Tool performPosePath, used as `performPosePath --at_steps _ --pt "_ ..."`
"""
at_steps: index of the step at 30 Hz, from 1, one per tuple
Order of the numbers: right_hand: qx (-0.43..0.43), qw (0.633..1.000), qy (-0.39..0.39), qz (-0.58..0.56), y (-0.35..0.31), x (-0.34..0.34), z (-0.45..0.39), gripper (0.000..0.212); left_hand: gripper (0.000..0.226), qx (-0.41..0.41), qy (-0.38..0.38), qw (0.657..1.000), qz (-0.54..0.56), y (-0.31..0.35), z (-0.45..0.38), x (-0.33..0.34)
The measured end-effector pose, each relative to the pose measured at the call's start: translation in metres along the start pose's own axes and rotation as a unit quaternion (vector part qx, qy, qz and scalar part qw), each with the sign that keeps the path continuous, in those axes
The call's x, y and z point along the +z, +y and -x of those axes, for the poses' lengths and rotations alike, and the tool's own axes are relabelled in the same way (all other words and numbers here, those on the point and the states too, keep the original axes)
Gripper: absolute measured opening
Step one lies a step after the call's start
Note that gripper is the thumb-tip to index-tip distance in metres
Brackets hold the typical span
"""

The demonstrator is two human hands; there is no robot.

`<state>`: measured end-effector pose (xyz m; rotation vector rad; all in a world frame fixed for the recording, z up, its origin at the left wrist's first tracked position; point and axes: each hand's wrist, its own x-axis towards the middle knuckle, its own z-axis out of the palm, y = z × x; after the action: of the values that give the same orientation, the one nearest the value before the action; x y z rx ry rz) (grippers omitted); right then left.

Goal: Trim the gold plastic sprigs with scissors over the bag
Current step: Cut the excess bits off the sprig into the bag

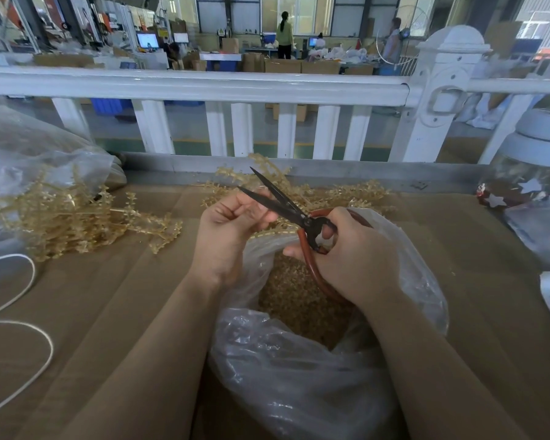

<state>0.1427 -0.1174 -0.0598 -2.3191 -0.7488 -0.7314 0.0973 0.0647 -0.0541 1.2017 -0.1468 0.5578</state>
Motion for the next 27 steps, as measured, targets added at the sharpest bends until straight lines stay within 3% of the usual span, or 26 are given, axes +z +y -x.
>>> performPosePath --at_steps 8,11,15,24,27 --pt "-0.007 1.000 0.014 0.007 -0.0015 -0.0002 -0.0012 0.062 0.002 -0.022 -0.013 0.999 -0.024 -0.0012 0.0017 0.0018" --pt "-0.007 1.000 0.014 0.015 -0.0024 -0.0002 -0.0019 0.070 0.012 -0.022 -0.014 0.999 -0.044 -0.0019 0.0022 0.0024" --pt "0.001 1.000 0.008 0.019 -0.0045 -0.0015 -0.0027 0.069 0.008 -0.027 -0.016 0.999 -0.041 -0.0035 0.0020 0.0012" --pt "-0.015 1.000 0.025 0.003 -0.0069 -0.0050 -0.0021 0.069 0.036 -0.040 -0.006 0.999 -0.028 -0.0008 0.0011 0.0027" --pt "-0.020 0.999 0.030 -0.003 -0.0056 -0.0040 -0.0018 0.070 0.023 -0.047 -0.008 0.998 -0.035 0.0012 0.0013 0.0037"
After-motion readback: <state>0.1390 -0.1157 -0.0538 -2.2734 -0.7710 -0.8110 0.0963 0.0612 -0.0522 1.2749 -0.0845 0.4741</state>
